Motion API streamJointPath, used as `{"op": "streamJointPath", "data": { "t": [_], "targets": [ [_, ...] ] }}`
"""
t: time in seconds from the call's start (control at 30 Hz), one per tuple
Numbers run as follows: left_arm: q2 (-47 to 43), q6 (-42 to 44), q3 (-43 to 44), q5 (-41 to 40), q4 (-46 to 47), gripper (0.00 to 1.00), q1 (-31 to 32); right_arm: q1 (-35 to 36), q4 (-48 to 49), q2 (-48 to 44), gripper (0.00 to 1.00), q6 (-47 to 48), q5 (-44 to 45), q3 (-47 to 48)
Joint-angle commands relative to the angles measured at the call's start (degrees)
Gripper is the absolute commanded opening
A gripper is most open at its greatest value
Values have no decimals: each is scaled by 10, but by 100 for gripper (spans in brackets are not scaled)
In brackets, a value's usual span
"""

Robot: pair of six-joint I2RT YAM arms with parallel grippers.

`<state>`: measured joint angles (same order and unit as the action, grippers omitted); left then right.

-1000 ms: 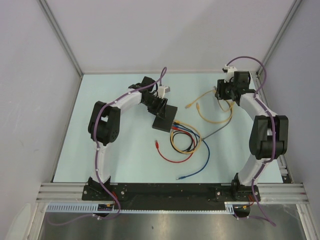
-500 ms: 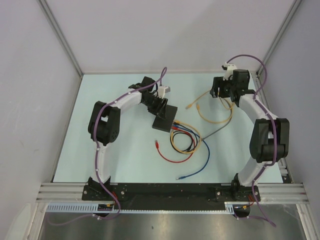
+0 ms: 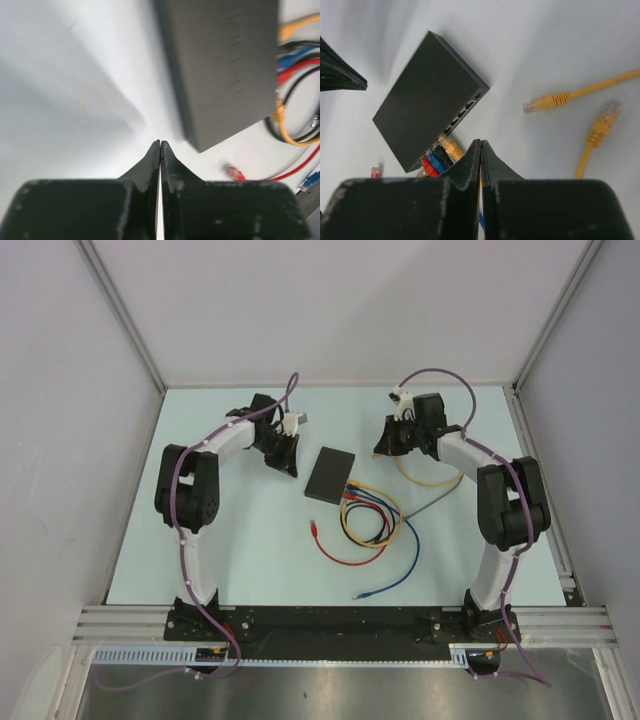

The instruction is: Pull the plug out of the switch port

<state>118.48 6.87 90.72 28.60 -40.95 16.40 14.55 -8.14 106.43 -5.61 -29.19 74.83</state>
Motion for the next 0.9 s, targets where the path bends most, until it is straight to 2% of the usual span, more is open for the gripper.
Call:
{"op": "streamJointPath", "data": {
  "t": [0.0, 0.47, 0.7, 0.8, 0.87],
  "targets": [
    [-20, -9, -33, -22, 0, 0, -6, 16, 29, 47, 1, -40, 13, 13],
    [39, -5, -15, 32, -10, 3, 21, 75, 20, 154, 2, -40, 31, 106],
    [34, -4, 1, 46, -21, 2, 42, 78, 15, 159, 2, -38, 39, 122],
    [20, 9, 1, 17, -38, 3, 38, 64, 9, 147, 3, -35, 46, 119],
    [6, 16, 4, 4, -61, 3, 33, 49, 11, 137, 7, -38, 33, 115]
  ]
}}
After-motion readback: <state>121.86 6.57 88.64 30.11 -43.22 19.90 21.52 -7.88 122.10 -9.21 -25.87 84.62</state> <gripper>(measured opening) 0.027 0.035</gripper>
